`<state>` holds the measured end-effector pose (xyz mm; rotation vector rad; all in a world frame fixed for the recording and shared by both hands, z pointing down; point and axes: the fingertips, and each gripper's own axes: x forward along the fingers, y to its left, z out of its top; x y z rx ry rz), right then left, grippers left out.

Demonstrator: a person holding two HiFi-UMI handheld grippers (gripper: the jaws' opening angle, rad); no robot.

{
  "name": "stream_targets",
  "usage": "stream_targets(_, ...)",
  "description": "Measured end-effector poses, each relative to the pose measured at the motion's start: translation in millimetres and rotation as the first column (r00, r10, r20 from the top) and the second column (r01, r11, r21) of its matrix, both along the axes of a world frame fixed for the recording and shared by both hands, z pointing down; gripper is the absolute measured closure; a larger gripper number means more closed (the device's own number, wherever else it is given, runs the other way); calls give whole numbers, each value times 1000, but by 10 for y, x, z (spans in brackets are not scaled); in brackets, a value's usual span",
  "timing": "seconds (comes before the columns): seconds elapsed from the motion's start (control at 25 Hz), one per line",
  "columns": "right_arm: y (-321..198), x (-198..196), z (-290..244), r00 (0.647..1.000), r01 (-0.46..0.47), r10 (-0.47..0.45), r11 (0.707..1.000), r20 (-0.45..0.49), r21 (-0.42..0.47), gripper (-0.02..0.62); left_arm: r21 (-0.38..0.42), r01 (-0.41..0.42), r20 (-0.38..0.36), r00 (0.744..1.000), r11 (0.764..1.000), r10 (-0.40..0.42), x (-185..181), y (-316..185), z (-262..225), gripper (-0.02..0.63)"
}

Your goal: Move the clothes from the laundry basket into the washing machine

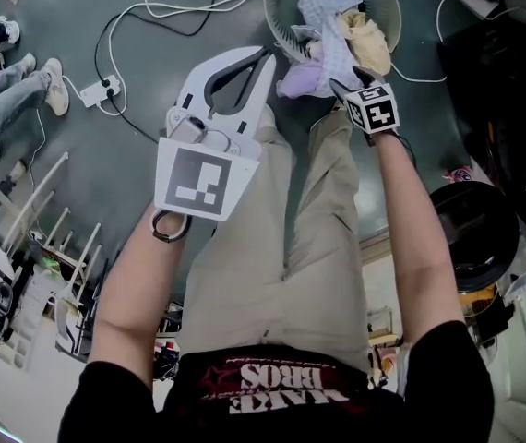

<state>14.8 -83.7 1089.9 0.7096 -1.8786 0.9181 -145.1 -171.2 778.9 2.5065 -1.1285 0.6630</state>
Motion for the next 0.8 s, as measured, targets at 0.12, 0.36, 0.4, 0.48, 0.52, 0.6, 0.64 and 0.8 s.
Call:
stream_targets(0.12,70,-7,125,1000,4,-4,1000,-19,-23,325,-16,-3,12,1000,1000,4,-53,43,52,601)
stream_targets(0.36,87,-36,164,995,62,-65,997,-82,-42,462,-27,-14,20,1000,1000,14,-95,53,85,601)
stream_targets(0.4,67,-29,117,992,76,-78,997,-103,-21,508,-26,-15,19,1000,1000,15,-87,49,65,601)
stream_targets(0.48,7,8,-6,990,65,-62,998,-127,19,583,-17,-18,13,1000,1000,18,-63,25,-3,601)
stream_targets(0.52,-10,28,-74,992,42,-38,999,-123,25,583,-10,-21,10,1000,1000,21,-51,11,-47,601)
stream_targets(0.6,-5,62,-209,995,-4,5,1000,-101,17,584,2,-29,6,1000,1000,29,-27,-12,-141,601)
stream_targets(0.64,5,79,-276,996,-16,17,1000,-91,11,584,7,-32,4,999,999,32,-16,-21,-190,601)
stream_targets(0.8,-50,136,-588,997,-70,71,997,-39,21,585,21,-27,-10,1000,999,27,5,-45,-376,601)
